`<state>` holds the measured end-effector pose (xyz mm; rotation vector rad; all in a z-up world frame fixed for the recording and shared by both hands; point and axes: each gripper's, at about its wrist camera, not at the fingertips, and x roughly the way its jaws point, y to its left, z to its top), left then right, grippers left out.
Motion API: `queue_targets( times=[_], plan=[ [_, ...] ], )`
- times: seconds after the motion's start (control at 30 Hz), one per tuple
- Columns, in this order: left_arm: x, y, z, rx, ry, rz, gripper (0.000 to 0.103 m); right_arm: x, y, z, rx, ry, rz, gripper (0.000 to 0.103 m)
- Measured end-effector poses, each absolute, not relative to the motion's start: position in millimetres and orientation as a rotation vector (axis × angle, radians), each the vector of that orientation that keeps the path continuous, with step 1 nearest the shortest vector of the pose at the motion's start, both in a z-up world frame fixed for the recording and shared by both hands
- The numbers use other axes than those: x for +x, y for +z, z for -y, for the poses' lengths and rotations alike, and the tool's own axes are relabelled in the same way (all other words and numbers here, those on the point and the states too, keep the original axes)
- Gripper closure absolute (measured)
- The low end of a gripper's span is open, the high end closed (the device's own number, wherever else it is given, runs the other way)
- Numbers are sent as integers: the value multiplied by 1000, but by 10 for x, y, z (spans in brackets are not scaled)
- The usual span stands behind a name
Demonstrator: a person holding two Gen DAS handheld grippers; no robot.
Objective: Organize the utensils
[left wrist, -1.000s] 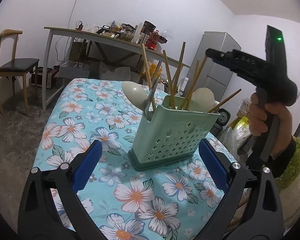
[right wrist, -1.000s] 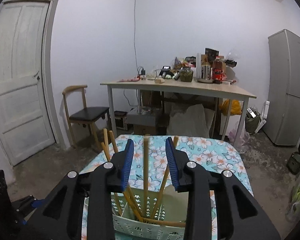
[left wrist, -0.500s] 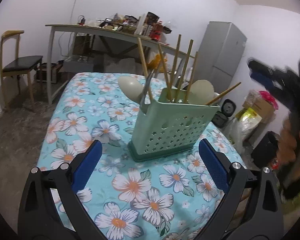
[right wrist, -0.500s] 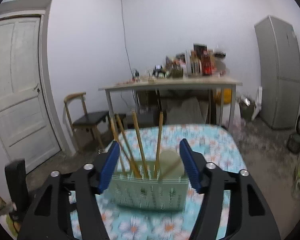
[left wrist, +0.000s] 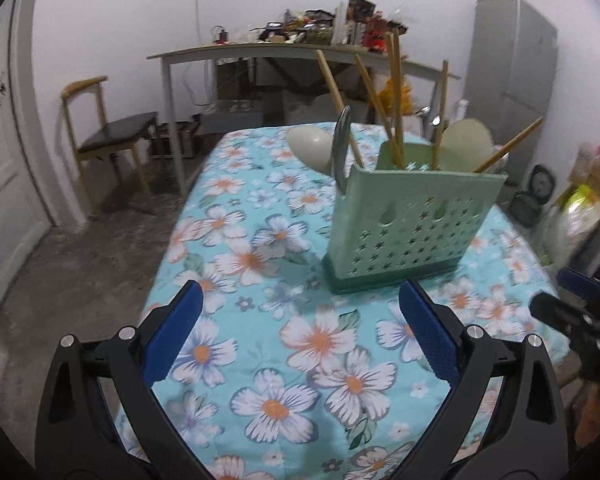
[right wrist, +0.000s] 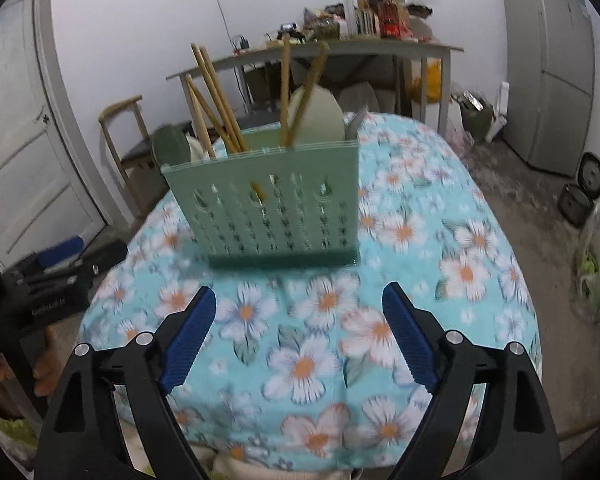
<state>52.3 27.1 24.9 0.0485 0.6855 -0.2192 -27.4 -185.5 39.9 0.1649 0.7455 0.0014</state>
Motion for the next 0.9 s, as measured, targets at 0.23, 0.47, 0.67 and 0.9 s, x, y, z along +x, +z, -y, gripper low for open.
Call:
queue_targets(
  times=[0.23,0.47,0.67,0.9],
  plan=[
    [461,304,-62,191,-120,-669,8,-364,384,1917,161,-15,-745,18],
    [432,322,-3,201,-27,-678,8,-431,414,2036,169,-31,-723,17],
    [382,392,-131,153,29,-648,8,-443,437,2136,163,-67,-705,17],
    [451,391,-389,113,107,-678,8,-454,460,2318,162,-123,-690,17]
  ],
)
